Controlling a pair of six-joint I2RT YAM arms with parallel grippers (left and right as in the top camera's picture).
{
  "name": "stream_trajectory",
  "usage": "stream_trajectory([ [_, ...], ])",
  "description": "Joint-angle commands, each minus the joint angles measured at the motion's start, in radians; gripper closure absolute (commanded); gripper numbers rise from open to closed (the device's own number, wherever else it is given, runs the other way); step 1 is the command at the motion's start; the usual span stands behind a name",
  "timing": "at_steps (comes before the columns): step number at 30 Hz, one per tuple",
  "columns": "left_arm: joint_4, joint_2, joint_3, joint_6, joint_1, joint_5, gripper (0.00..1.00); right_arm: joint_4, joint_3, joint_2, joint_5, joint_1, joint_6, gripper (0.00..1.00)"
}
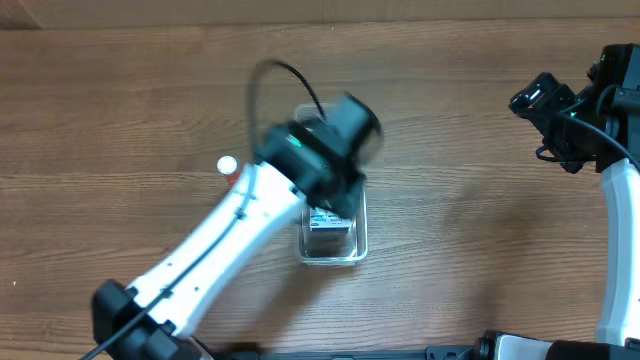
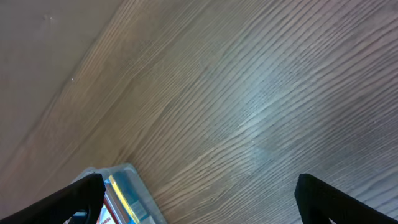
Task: Pack container
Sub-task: 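Carry the brown bottle into the container's near end and release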
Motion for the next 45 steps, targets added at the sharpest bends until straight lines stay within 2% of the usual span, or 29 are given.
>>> stream_trajectory([
  [1, 0.044, -0.014, -0.074, -0.111, -0.095, -0.013, 0.80, 0.005, 0.007, 0.001, -0.009, -0.003, 0.004, 0.00],
  [5, 0.076, -0.014, -0.117, -0.130, -0.133, -0.023, 0.79, 0.005, 0.007, 0.001, -0.009, -0.003, 0.004, 0.00],
  [16, 0.154, -0.014, -0.240, -0.140, -0.134, -0.036, 0.75, 0.005, 0.007, 0.001, -0.009, -0.003, 0.004, 0.00],
  [25, 0.315, -0.010, -0.351, -0.059, -0.134, -0.048, 0.68, 0.005, 0.007, 0.001, -0.009, -0.003, 0.004, 0.00],
  [28, 0.322, -0.005, -0.351, -0.027, -0.134, -0.048, 0.62, 0.005, 0.007, 0.001, -0.009, -0.003, 0.004, 0.00],
  [30, 0.323, -0.005, -0.350, -0.005, -0.134, -0.048, 0.39, 0.005, 0.007, 0.001, -0.009, -0.003, 0.004, 0.00],
  [32, 0.319, -0.005, -0.342, 0.008, -0.133, -0.047, 0.34, 0.005, 0.007, 0.001, -0.009, -0.003, 0.004, 0.00],
  [36, 0.251, -0.005, -0.265, 0.024, -0.132, -0.047, 0.27, 0.005, 0.007, 0.001, -0.009, -0.003, 0.004, 0.00],
  [41, 0.012, -0.006, 0.013, 0.055, -0.105, -0.071, 0.27, 0.005, 0.007, 0.001, -0.009, -0.003, 0.004, 0.00],
  [43, -0.094, -0.006, 0.141, 0.054, -0.077, -0.143, 0.25, 0.005, 0.007, 0.001, -0.009, -0.003, 0.004, 0.00],
  [45, -0.198, -0.008, 0.268, 0.053, -0.017, -0.244, 0.15, 0.005, 0.007, 0.001, -0.009, -0.003, 0.004, 0.00],
])
